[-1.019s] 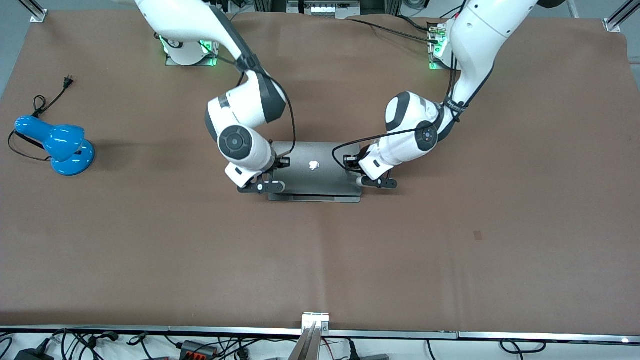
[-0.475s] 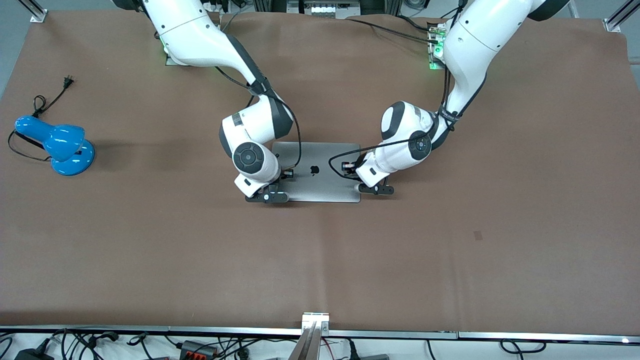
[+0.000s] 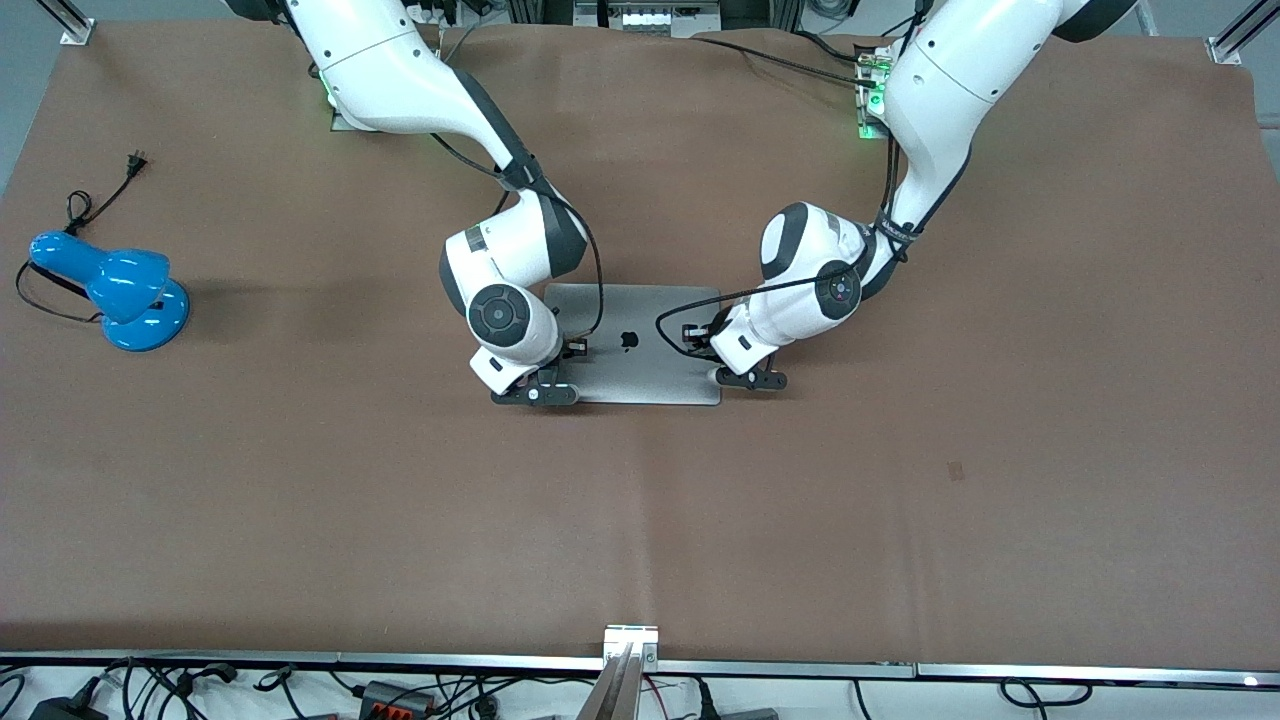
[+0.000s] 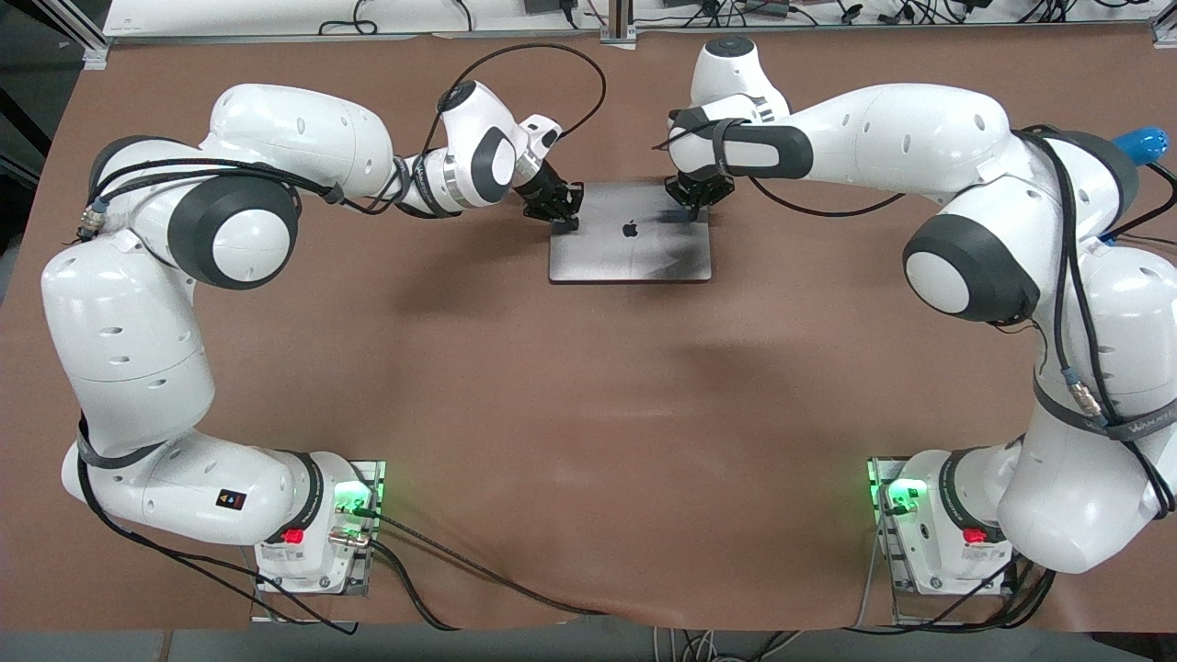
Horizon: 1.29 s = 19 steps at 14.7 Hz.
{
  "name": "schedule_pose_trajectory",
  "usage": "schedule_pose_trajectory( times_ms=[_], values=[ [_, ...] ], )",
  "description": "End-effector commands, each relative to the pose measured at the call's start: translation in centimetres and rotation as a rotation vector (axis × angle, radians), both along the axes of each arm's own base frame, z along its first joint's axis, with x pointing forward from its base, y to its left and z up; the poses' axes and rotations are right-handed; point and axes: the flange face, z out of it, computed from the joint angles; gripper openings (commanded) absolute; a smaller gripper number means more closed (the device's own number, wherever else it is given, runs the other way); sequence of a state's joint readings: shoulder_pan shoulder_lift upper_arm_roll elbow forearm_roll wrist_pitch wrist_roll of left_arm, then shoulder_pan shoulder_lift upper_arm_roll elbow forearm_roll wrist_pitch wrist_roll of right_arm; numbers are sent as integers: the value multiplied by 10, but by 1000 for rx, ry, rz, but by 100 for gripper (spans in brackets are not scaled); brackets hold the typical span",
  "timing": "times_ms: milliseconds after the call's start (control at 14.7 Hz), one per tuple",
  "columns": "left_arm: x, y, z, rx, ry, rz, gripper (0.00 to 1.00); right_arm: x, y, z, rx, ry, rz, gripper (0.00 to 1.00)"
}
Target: Close laptop with both arms from behind
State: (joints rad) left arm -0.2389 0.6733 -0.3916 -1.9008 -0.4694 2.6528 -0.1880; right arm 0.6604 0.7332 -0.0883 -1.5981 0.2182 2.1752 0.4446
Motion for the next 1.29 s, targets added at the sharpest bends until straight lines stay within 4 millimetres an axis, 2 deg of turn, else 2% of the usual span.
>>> schedule_pose_trajectory(
  times_ms=[0, 136, 272, 407, 543, 611, 883, 1019, 1086, 1154, 1222],
  values=[
    [8, 1, 18, 20, -14, -1, 0, 8, 7, 16, 6, -49, -16, 0],
    [11, 7, 46, 26, 9, -18, 0, 13, 3, 39, 17, -72, -15, 0],
    [17, 22, 81, 42, 34, -40, 0, 19, -5, 57, 18, -86, -23, 0],
    [17, 36, 114, 54, 62, -58, 0, 29, -26, 77, -12, -89, -34, 0],
    [23, 61, 145, 60, 86, -61, 0, 38, -51, 97, -29, -76, -41, 0],
    [27, 74, 158, 74, 88, -67, 0, 46, -73, 108, -47, -69, -36, 0],
    [33, 108, 216, 113, 79, -87, 0, 63, -139, 164, -55, -70, 24, 0],
    [46, 134, 249, 131, 105, -94, 0, 67, -162, 189, -48, -86, 41, 0],
    [54, 150, 269, 184, 92, -109, 0, 69, -174, 201, -47, -91, 45, 12],
    [57, 160, 296, 230, 76, -126, 0, 71, -183, 207, -49, -89, 33, 59],
    [58, 171, 328, 242, 75, -130, 0, 75, -191, 225, -47, -109, 20, 100]
  ],
)
